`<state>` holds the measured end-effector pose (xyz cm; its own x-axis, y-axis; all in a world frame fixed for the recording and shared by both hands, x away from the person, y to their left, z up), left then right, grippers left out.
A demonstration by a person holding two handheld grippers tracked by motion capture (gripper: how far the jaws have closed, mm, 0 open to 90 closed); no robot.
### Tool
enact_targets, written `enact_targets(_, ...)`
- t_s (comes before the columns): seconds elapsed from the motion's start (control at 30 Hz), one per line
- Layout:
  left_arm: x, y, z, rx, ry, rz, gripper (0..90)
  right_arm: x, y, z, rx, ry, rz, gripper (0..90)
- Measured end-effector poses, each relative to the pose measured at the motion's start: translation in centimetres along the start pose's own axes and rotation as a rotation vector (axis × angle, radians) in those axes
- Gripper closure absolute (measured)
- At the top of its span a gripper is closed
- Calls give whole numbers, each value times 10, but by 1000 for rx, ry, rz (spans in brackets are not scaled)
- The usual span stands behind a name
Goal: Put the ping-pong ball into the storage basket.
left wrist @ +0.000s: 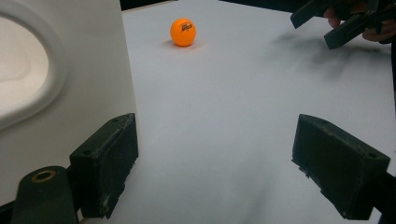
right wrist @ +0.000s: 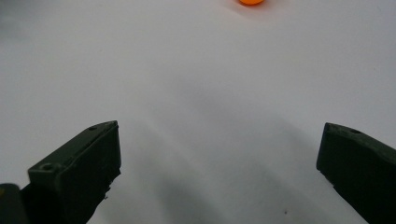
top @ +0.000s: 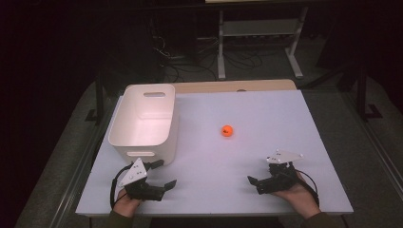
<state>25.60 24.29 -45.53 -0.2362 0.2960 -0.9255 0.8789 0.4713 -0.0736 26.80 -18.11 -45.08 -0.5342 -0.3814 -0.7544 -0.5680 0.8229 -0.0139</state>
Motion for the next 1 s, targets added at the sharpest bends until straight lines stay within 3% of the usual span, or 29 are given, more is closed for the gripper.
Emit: enact_targets(1.0, 0, 0, 0, 3, -2, -1, 142, -8, 1, 1, -10, -12, -2, 0)
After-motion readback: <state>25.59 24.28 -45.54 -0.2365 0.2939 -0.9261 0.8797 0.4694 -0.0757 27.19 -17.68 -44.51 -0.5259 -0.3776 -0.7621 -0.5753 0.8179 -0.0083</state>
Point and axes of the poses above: each handheld gripper's, and its own axes: z roughly forward along the jaws, x roughly out of its underside, y roughly to its left, the point moved 1 cm from there along z, roughly forward along the jaws, and after that the axes turned 7 degrees about x, right-handed, at the moved point
